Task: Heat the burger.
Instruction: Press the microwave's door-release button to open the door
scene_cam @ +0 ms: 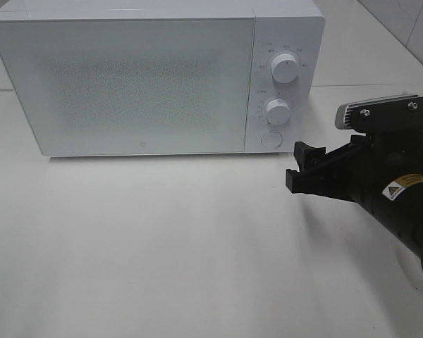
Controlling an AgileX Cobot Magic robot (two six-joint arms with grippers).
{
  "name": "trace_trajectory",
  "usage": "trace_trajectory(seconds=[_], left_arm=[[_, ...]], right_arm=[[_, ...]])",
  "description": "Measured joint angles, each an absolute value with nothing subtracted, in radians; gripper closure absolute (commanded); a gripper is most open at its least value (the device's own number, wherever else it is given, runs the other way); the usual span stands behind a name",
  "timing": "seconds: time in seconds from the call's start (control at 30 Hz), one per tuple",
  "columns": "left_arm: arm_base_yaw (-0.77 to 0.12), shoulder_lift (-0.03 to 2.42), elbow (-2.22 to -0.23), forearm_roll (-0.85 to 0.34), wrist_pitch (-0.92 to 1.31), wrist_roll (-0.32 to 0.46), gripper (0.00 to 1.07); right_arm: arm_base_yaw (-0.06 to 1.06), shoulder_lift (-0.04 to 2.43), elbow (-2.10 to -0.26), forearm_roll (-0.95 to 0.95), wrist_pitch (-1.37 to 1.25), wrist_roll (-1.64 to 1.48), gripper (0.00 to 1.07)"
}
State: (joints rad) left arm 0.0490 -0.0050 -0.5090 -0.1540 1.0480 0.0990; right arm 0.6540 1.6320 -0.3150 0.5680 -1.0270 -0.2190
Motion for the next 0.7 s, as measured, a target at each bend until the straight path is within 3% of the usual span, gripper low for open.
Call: trace_trajectory(seconds=[0.47, 0.63, 0.7], left_arm=[[0.049, -0.005, -0.509, -0.154, 1.048, 0.099, 0.06], [0.049, -0.005, -0.509, -0.154, 1.048, 0.099, 0.06], [0.049, -0.005, -0.509, -0.154, 1.048, 0.099, 0.06]], right_arm=[[0.71, 1.632, -0.315, 0.658, -1.038, -0.176, 0.36], [0.712, 1.632, -0.315, 0.658, -1.038, 0.034, 0.41], [0.712, 1.632, -0.315, 0.659, -1.038, 0.25, 0.5]])
